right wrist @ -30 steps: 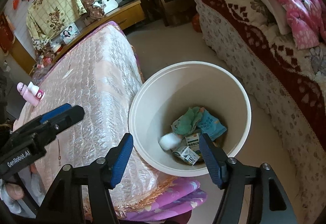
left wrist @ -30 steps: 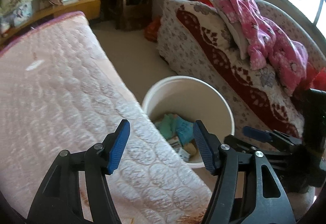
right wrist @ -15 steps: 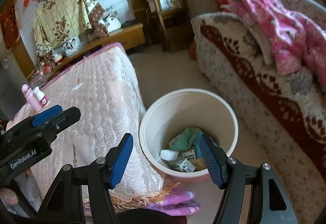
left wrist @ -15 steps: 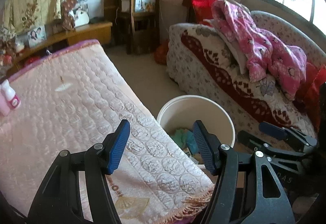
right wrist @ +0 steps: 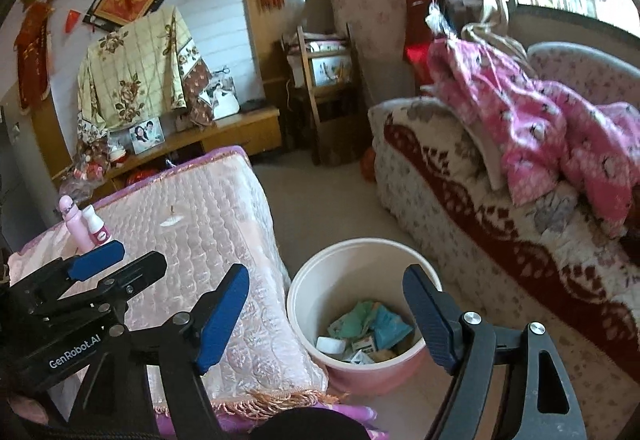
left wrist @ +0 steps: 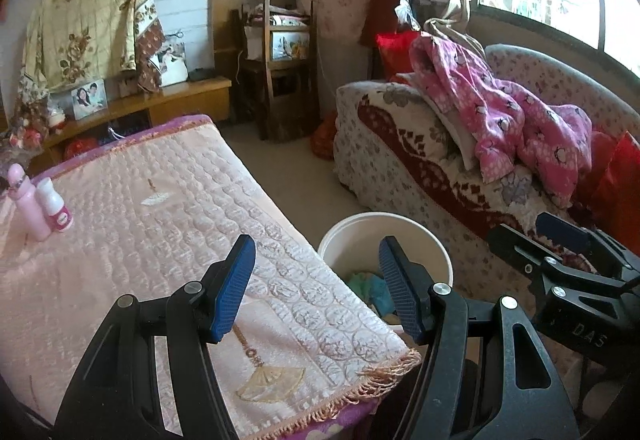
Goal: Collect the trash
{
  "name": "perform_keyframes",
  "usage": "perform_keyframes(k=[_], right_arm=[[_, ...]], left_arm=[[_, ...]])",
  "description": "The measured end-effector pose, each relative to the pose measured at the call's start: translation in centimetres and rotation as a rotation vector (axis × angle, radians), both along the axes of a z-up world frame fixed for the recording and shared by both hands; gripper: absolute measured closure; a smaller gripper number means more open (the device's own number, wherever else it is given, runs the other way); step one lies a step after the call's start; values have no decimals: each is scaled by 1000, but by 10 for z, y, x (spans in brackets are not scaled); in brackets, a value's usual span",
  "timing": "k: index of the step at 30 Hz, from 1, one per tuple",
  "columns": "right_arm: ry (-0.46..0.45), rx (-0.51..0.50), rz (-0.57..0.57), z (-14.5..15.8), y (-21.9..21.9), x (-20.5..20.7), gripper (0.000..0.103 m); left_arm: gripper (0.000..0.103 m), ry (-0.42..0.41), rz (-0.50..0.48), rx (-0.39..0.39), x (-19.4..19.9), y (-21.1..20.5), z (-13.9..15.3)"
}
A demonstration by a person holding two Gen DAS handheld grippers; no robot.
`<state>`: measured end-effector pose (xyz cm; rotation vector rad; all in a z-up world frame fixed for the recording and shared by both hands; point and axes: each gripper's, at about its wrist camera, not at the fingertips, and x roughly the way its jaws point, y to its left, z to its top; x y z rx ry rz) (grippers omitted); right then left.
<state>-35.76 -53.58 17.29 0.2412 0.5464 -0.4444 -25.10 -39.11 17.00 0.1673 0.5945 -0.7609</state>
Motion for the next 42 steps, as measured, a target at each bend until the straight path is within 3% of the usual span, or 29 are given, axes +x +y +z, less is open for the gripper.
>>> perform_keyframes(k=[14,42], right_arm=[[-57,-72,-5,20,19,-11,24],[-48,-90,-9,17,20,-11,22]], left_arm=[[40,-67,8,-42,-13,15,16],[40,-65,6,-25,-11,13,11]])
